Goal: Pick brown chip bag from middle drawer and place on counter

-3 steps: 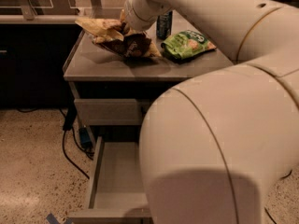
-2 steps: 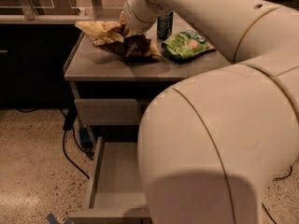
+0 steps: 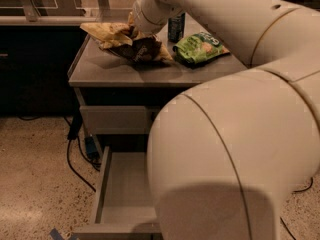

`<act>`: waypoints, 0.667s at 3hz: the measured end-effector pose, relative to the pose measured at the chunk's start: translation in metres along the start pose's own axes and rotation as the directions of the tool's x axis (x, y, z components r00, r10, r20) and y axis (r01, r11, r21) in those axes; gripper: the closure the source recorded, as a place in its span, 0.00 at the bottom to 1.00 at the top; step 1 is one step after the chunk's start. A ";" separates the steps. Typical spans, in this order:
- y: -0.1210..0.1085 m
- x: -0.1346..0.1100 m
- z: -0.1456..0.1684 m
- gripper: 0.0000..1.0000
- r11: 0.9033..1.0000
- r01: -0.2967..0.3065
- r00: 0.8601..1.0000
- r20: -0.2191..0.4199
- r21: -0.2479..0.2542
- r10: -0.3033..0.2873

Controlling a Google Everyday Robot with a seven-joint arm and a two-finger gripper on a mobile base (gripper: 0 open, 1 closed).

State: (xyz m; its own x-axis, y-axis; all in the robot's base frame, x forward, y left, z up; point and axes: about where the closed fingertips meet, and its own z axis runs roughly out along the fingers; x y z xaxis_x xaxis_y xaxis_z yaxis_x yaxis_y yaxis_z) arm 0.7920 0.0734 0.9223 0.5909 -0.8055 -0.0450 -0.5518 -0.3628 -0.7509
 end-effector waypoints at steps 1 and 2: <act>0.000 0.000 0.000 0.36 1.000 0.000 1.000 0.000 0.000 0.000; 0.000 0.000 0.000 0.11 1.000 0.000 1.000 0.000 0.000 0.000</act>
Offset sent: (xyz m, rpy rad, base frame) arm 0.0000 0.0000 0.0000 0.0000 0.0000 0.0000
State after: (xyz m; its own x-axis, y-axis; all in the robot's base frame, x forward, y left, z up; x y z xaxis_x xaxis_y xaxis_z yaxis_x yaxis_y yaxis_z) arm 0.7920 0.0735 0.9222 0.5910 -0.8054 -0.0450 -0.5519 -0.3629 -0.7508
